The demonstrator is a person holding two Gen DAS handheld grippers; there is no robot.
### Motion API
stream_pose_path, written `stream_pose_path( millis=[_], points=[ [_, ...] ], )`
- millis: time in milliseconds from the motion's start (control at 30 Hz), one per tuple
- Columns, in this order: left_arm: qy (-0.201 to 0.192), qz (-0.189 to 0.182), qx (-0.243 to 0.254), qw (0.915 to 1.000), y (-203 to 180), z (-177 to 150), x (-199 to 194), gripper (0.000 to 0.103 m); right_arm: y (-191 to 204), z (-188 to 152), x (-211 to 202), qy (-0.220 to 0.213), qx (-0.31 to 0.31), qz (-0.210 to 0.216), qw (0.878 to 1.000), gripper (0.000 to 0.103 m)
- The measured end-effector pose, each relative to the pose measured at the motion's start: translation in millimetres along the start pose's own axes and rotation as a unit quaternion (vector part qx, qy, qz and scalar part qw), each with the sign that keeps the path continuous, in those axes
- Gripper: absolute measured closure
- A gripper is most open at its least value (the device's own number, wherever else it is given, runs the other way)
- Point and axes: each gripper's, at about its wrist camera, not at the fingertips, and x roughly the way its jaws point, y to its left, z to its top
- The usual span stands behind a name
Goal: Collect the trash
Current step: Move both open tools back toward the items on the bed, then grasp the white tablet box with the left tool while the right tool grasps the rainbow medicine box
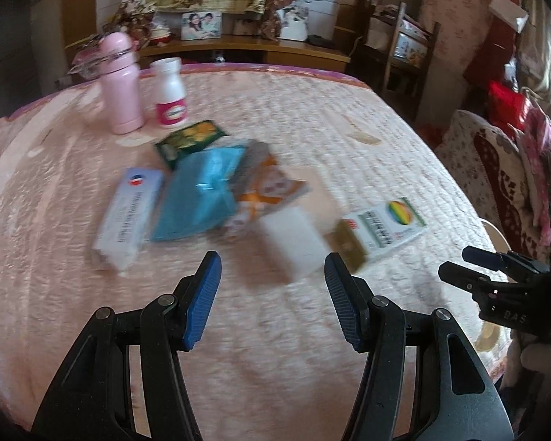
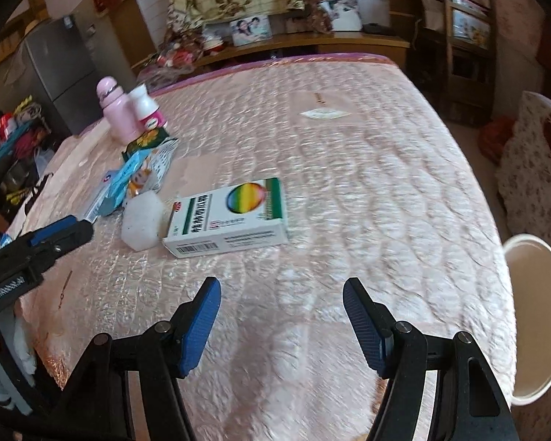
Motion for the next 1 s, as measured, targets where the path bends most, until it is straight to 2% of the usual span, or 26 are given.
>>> stream_pose_path(
  millis=[100, 233, 400, 533, 600, 667, 700, 767, 900, 1000],
  points=[
    [-0.002, 0.013, -0.012, 0.9998, 25, 2, -3, 0.046, 13, 9, 22, 0.021, -0.025, -0.018, 0.999, 0.042],
    [0.000, 0.032, -0.037, 0.9988, 65, 4, -5, 0.046, 11, 27, 48, 0.032, -0.033, -0.057, 0.997, 0.042],
    [0.013, 0.036, -0.064, 0.9972, 97, 5, 0, 0.046, 2, 68, 82, 0.026, -0.021, -0.080, 0.996, 0.042],
    [0.017, 0.027, -0.071, 0.9970, 109, 6, 6, 0.046, 8, 101, 108, 0.026, -0.008, -0.066, 0.997, 0.042],
    [0.021, 0.024, -0.067, 0.9972, 109, 8, 11, 0.046, 14, 108, 104, 0.016, -0.001, -0.055, 0.998, 0.042],
    [0.032, 0.028, -0.056, 0.9976, 108, 13, 22, 0.045, 18, 110, 94, 0.003, 0.007, -0.043, 0.999, 0.040],
    [0.036, 0.030, -0.052, 0.9975, 107, 15, 27, 0.045, 20, 108, 88, 0.000, 0.012, -0.034, 0.999, 0.034],
    [0.044, 0.040, -0.047, 0.9971, 108, 19, 39, 0.045, 26, 103, 81, 0.001, 0.013, -0.009, 1.000, 0.029],
    [0.060, 0.061, -0.030, 0.9959, 110, 26, 60, 0.045, 45, 96, 82, 0.019, -0.014, 0.022, 0.999, 0.029],
    [0.064, 0.068, -0.029, 0.9952, 114, 31, 71, 0.045, 55, 99, 94, 0.031, -0.025, 0.012, 0.999, 0.029]
  ],
)
